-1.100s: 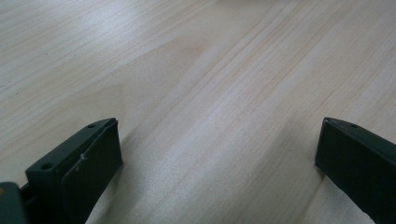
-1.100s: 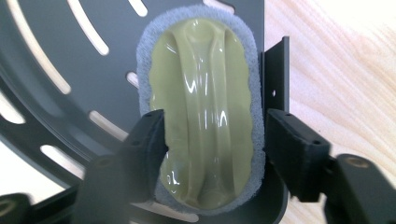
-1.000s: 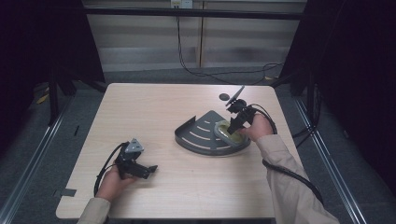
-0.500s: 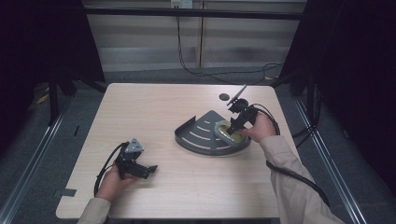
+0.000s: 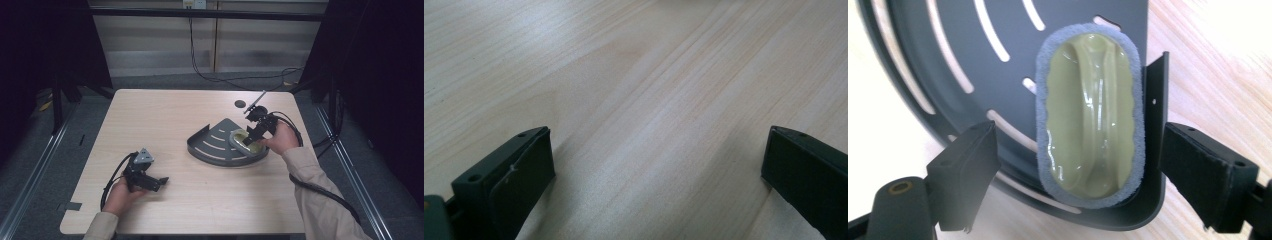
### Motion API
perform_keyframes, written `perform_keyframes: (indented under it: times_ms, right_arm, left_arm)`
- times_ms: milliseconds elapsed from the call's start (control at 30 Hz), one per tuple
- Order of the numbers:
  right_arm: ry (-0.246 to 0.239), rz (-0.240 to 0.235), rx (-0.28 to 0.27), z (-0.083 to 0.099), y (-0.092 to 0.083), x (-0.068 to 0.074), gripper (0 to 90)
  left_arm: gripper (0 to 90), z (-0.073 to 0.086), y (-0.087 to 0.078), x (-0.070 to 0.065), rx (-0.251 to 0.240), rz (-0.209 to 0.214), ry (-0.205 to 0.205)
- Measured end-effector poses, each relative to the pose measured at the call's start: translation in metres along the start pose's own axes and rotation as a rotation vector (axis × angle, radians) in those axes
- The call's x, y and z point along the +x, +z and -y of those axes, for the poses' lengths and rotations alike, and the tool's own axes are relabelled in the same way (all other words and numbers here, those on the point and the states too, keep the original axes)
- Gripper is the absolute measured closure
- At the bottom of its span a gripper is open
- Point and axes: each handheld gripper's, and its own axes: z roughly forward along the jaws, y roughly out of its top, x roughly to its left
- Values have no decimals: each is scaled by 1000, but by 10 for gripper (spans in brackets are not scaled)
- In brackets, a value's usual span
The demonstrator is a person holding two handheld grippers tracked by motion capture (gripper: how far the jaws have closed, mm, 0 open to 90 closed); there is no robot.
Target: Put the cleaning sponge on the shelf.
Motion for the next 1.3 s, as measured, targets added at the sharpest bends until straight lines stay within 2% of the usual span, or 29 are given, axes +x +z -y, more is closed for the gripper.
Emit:
perform_keyframes:
  times_ms: [233, 400, 733, 1000, 1200, 1300]
  right_arm:
    - [-24, -11, -3, 4, -6, 4, 150]
    - [-19, -24, -14, 10, -10, 4, 152]
    - [-23, -29, -29, 27, -21, 5, 157]
    - [-47, -25, -59, 38, -35, 6, 162]
    - [-55, -32, -59, 46, -38, 8, 164]
    - [-65, -35, -42, 51, -35, 11, 166]
  left_arm:
    - [0, 0, 0, 0, 0, 0, 0]
    - [0, 0, 0, 0, 0, 0, 0]
    - [0, 0, 0, 0, 0, 0, 0]
    - [0, 0, 0, 0, 0, 0, 0]
    - [0, 0, 0, 0, 4, 0, 6]
    - [0, 0, 0, 0, 5, 1, 3]
